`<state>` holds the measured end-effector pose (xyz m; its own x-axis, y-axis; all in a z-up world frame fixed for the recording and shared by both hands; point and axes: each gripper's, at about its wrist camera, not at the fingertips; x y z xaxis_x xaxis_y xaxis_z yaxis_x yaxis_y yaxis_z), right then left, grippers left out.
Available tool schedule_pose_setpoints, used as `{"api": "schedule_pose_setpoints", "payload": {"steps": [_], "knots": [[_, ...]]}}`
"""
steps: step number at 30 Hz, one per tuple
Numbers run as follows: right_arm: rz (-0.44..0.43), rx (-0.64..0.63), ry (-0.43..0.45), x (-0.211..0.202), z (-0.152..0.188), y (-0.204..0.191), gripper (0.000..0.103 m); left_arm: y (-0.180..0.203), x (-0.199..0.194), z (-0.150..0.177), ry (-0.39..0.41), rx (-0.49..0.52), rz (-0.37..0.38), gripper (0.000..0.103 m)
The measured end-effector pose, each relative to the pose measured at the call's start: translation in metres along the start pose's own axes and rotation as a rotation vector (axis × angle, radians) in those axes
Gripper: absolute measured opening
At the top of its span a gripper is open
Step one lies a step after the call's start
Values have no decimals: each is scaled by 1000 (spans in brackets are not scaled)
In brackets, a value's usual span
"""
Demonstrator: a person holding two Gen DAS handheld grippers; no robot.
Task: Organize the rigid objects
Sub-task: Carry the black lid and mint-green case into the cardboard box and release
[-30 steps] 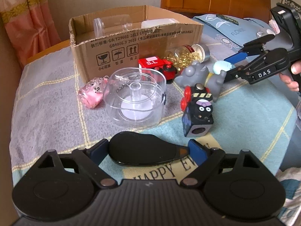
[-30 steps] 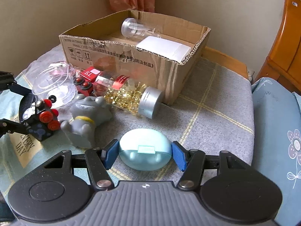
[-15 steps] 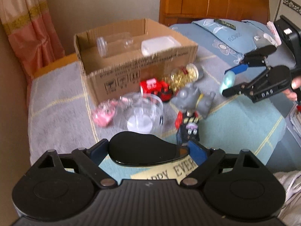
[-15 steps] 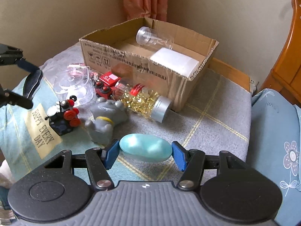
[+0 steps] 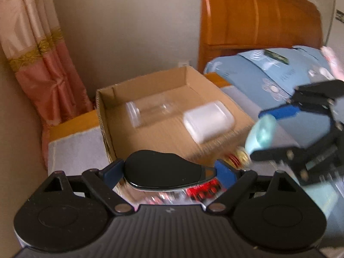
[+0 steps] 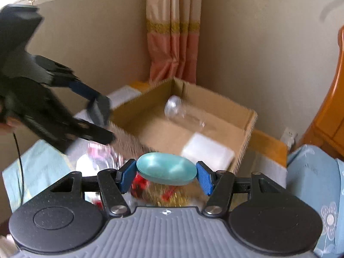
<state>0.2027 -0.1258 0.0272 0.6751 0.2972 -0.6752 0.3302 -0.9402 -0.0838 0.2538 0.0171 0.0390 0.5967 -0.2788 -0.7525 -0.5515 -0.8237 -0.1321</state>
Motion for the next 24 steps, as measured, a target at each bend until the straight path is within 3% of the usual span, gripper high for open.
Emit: {"api": "schedule_pose_setpoints", "payload": {"steps": [5, 13, 24], "knots": [[-9, -1, 5, 12, -21, -6, 65, -16, 21, -13, -25, -33, -30, 90], [22, 28, -17, 27, -28, 3, 65, -34, 38, -4, -36, -131, 12, 94], [16, 61, -36, 58, -50, -2, 65, -28, 8, 11, -7, -47, -38, 94]]}}
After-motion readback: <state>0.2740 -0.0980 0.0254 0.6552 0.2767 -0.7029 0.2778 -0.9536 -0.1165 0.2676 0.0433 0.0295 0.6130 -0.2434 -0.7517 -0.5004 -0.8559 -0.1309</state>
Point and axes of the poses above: each gripper's, at about its wrist camera, not at the fingertips, and x roughly the way its jaws point, y to its right, z to its underside, and after that the axes turned 10 degrees about x, right-handed
